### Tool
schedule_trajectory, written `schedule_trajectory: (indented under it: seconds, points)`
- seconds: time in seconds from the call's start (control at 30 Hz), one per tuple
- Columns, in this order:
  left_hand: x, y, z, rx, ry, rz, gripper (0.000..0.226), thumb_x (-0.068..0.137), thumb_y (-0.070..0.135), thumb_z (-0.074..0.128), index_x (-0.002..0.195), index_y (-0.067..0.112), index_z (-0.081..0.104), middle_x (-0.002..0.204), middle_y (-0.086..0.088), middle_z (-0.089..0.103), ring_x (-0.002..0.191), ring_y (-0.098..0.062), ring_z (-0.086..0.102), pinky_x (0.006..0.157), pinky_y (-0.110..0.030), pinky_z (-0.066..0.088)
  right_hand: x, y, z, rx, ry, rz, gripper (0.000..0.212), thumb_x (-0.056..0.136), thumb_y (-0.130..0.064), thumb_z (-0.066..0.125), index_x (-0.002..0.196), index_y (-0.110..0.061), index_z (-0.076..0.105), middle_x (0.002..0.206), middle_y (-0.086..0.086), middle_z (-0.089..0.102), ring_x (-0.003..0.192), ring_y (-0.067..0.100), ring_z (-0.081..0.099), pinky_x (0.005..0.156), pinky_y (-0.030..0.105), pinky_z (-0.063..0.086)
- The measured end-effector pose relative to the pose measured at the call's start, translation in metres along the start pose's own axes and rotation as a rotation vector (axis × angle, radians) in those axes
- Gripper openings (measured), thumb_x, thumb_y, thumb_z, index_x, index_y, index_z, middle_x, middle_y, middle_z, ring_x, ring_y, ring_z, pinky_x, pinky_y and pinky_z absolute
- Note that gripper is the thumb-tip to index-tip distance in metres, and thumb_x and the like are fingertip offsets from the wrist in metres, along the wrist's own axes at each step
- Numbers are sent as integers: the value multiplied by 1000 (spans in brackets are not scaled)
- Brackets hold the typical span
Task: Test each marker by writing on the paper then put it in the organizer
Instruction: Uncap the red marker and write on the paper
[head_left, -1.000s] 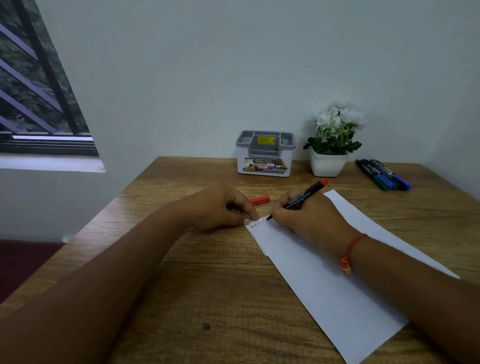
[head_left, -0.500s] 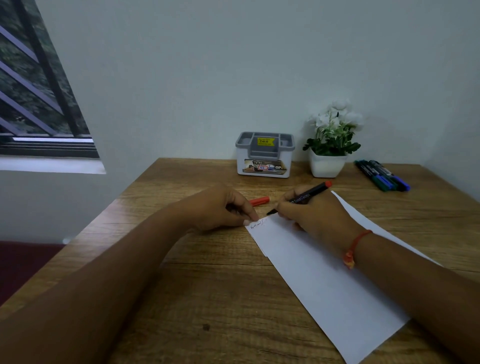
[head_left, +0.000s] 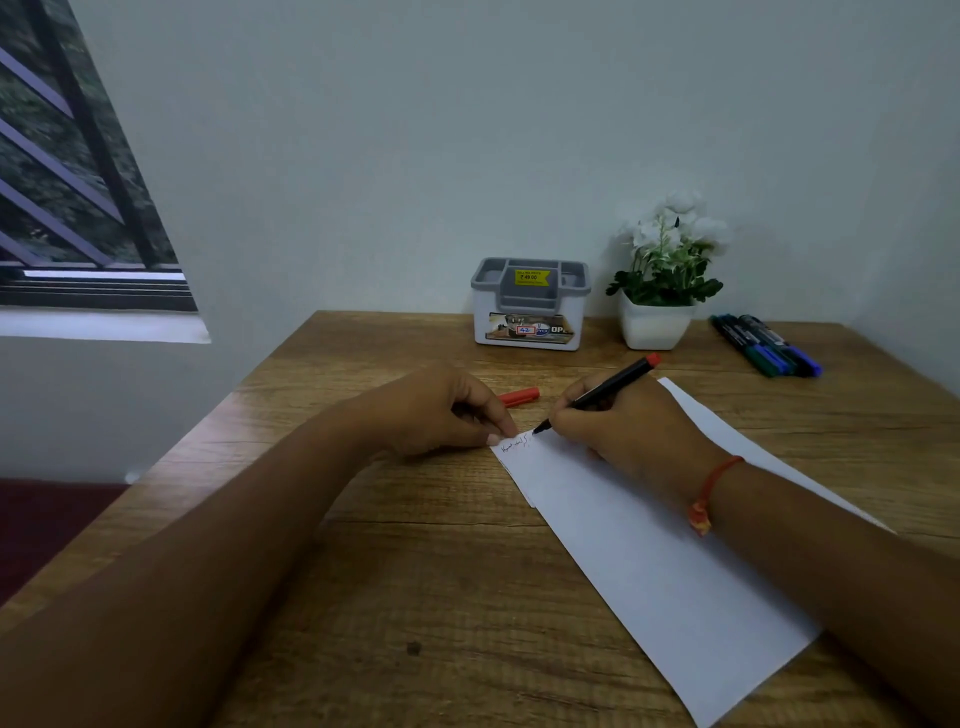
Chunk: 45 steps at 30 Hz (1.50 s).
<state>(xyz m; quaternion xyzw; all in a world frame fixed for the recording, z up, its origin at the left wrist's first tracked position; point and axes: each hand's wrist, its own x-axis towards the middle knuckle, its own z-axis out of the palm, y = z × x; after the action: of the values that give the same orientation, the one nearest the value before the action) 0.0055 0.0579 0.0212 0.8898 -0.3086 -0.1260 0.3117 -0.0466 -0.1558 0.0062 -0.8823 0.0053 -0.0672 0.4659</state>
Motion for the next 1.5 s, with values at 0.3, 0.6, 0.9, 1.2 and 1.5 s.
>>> schedule_trajectory:
  seconds: [0.3,0.6,0.9,1.2,1.5]
  points:
    - [0,0,0,4,-7,-9,19,85,23,70,99,35,74,94,17,70,88,0,59,74,-15,42,1,3,0,35,0,11,8,81,-23,72,81,-15,74,67,-4,69,55,3,60,52,18,46]
    - [-1,2,1,-10,-3,-13,18,85,22,70,98,35,74,95,15,71,89,-5,60,77,-19,46,1,2,0,-18,16,7,11,83,-23,68,84,-13,74,70,0,70,63,8,62,59,23,50]
    - [-1,3,1,-5,-1,-20,20,85,21,70,97,36,74,93,19,70,87,0,59,72,-15,41,0,1,-2,23,-40,8,12,82,-21,67,77,-11,71,68,2,68,54,5,59,52,18,46]
    - [-1,2,0,2,1,-9,19,85,21,70,98,35,74,89,20,70,80,7,57,66,-8,39,1,2,-1,0,-7,-6,6,82,-20,69,81,-16,74,73,-1,73,56,2,62,58,21,51]
    - [0,1,1,-4,0,-16,19,85,21,70,98,34,74,94,18,70,86,4,58,72,-13,40,0,0,-3,20,-21,11,6,85,-19,69,81,-15,72,73,-2,71,60,6,63,60,22,51]
